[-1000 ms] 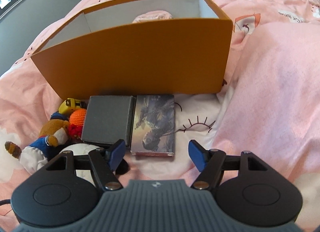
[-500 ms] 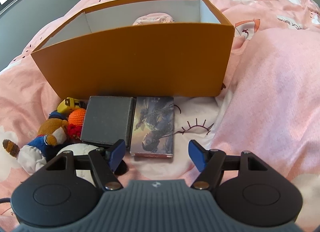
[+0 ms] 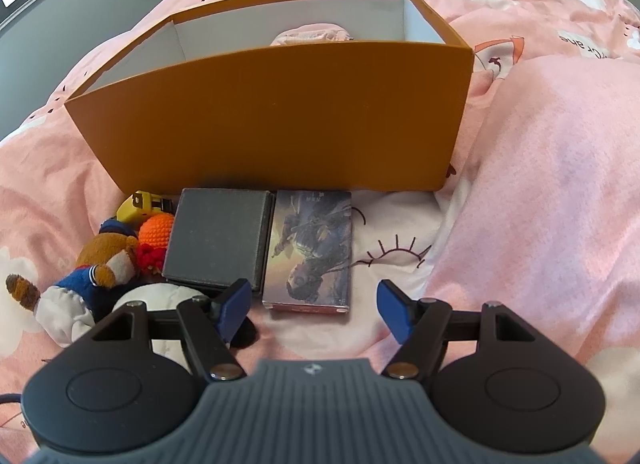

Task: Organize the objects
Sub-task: 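Move both tools back to the black box and picture card box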

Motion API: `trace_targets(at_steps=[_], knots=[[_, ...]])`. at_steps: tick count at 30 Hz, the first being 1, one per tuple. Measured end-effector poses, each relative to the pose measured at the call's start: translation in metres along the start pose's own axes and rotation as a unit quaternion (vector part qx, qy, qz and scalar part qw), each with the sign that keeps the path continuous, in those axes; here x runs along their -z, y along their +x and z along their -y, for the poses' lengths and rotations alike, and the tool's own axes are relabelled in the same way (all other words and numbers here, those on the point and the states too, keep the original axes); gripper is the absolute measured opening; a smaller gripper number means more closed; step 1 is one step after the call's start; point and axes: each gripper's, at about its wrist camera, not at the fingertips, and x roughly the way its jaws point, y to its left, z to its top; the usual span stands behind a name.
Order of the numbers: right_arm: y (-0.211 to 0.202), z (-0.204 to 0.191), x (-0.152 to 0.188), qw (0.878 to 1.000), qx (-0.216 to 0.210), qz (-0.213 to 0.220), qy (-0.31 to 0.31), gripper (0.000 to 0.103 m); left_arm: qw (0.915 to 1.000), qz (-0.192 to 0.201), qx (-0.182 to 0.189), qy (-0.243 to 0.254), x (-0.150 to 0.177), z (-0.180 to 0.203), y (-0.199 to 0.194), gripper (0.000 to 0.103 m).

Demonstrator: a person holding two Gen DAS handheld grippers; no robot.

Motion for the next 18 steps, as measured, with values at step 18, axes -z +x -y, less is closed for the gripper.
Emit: trace_targets(at_steps=[18], knots=[[0.008, 0.000, -0.003, 1.000, -0.014, -0.015, -0.001, 0.066, 0.9891, -0.014, 0.104, 0.104, -0.063, 0.098, 0.005, 0.061]])
